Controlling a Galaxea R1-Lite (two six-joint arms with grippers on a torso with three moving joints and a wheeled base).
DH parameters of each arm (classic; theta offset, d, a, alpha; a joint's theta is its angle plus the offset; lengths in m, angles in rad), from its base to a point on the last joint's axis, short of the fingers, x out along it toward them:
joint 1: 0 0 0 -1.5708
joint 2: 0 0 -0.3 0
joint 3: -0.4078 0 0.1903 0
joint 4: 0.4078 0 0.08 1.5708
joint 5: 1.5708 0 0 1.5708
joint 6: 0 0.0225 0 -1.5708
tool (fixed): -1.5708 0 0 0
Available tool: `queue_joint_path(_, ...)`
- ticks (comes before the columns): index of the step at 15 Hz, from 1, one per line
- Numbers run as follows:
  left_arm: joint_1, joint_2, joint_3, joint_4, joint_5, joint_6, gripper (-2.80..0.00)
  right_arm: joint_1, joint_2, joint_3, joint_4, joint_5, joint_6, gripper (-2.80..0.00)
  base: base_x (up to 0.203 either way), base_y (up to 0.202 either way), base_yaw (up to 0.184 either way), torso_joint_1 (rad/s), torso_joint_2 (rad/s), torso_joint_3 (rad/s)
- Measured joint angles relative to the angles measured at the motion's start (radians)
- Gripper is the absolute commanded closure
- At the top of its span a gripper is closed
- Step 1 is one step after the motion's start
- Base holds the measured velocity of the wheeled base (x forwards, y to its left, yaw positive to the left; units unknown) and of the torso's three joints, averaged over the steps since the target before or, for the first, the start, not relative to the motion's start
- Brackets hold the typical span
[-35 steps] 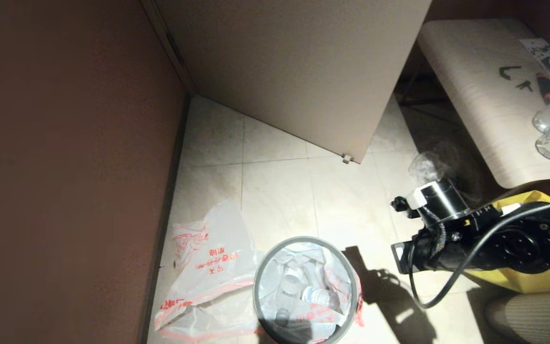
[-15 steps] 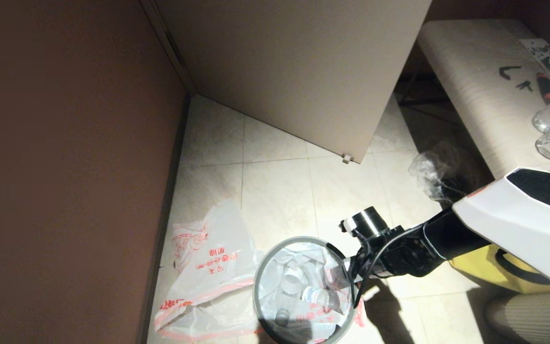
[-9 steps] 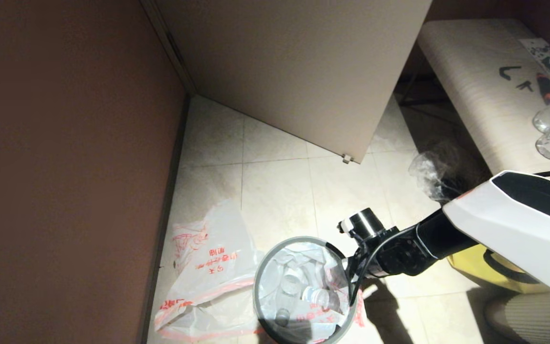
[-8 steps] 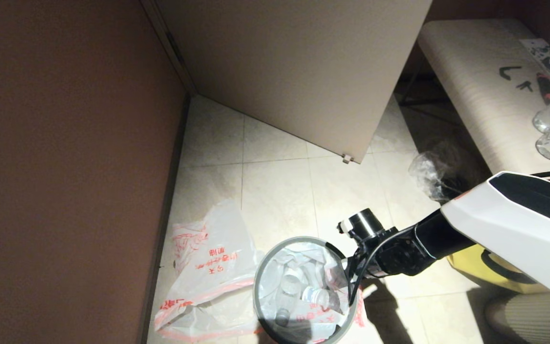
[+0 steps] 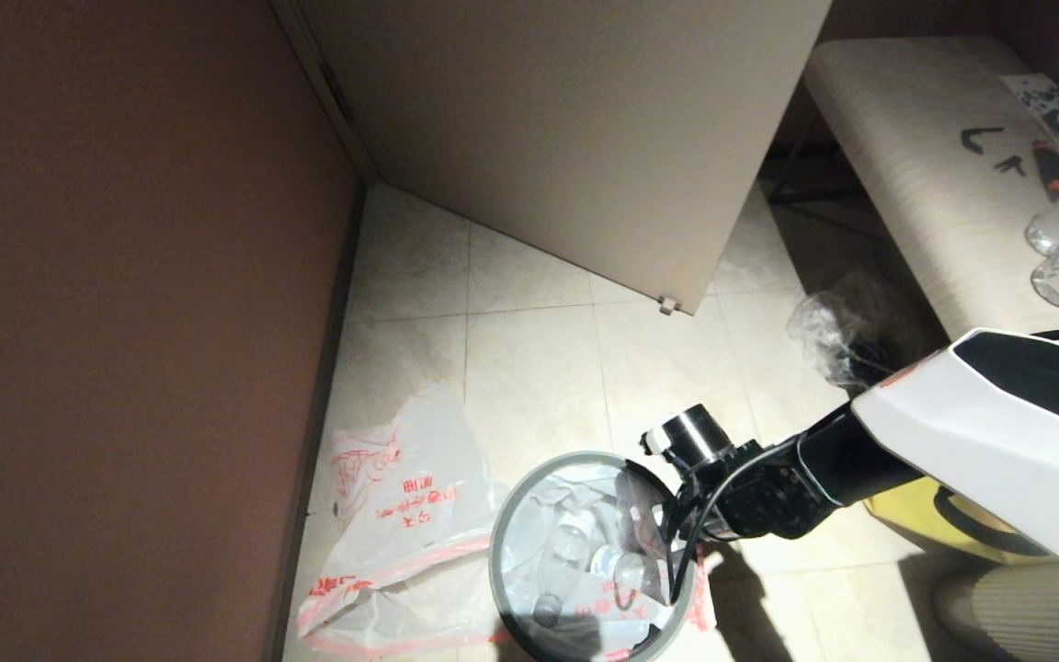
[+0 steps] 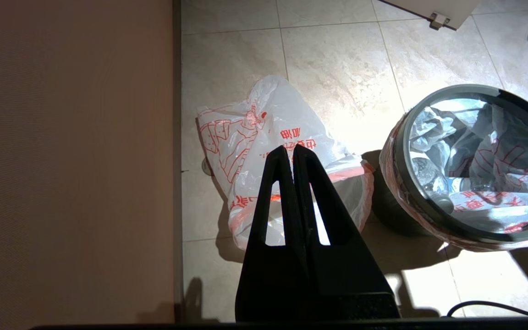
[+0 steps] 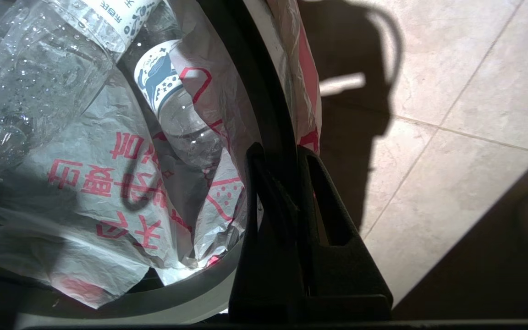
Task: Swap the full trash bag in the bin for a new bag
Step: Place the trash can ring on the floor
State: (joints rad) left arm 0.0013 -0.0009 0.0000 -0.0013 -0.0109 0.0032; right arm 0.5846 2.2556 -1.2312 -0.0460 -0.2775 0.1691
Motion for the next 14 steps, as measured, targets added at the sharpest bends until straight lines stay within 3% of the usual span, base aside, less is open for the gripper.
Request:
queue_joint_path(5,0.0,0.0,0.0,0.0,0.0,0.0,0.0,0.033,-0.022,0.007,0.013,-0.036,0.001,0.0,0.0,0.0,0.0,0.0,0.0,0.0)
queue_joint_path(12,0.0,0.0,0.0,0.0,0.0,0.0,0.0,-0.03,-0.009,0.006,0.006,-0.043,-0.003,0.0,0.0,0.0,0.0,0.0,0.0,0.0)
queue_joint_path(14,0.0,0.0,0.0,0.0,0.0,0.0,0.0,-0.038,-0.012,0.018,0.007,-0.083,-0.002,0.0,0.0,0.0,0.0,0.0,0.0,0.0)
